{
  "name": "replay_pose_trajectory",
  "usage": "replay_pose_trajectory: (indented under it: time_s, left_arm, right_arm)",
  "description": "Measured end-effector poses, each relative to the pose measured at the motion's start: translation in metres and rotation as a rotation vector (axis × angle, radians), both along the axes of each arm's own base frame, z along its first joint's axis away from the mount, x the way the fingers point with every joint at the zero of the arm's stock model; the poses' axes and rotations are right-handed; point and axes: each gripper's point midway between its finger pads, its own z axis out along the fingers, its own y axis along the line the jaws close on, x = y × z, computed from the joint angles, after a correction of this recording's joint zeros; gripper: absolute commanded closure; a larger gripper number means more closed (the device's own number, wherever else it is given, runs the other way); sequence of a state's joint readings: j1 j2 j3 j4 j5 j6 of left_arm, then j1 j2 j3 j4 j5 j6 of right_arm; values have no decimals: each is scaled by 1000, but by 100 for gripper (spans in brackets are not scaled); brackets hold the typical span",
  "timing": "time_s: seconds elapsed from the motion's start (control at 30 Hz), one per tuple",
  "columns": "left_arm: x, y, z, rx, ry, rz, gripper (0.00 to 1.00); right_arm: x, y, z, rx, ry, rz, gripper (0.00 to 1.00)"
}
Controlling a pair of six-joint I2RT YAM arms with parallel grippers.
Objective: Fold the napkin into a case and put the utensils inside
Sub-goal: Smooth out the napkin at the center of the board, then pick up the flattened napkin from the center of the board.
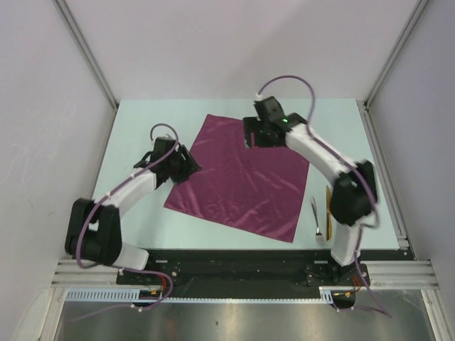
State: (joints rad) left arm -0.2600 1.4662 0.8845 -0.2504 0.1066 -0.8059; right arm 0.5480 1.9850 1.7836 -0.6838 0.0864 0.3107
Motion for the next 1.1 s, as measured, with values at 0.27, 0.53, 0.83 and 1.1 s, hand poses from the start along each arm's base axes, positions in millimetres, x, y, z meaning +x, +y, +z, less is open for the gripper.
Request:
replay_pose_trajectory:
  time_s: [0.27, 0.53, 0.83, 1.1]
  left_arm:
    - [-77, 58, -2, 134, 98, 129, 35]
    - [-119, 97, -32, 159, 240, 260, 38]
    - [-125, 101, -55, 188, 347, 277, 37]
    - [-125, 109, -60, 251, 363, 283, 34]
  right_arm:
    - [-175, -55, 41, 57, -15, -3, 25]
    - [-283, -114, -76, -80, 261, -198, 56]
    - [-301, -126, -103, -2, 289, -468, 63]
    - [-317, -117, -128, -66, 339, -571, 63]
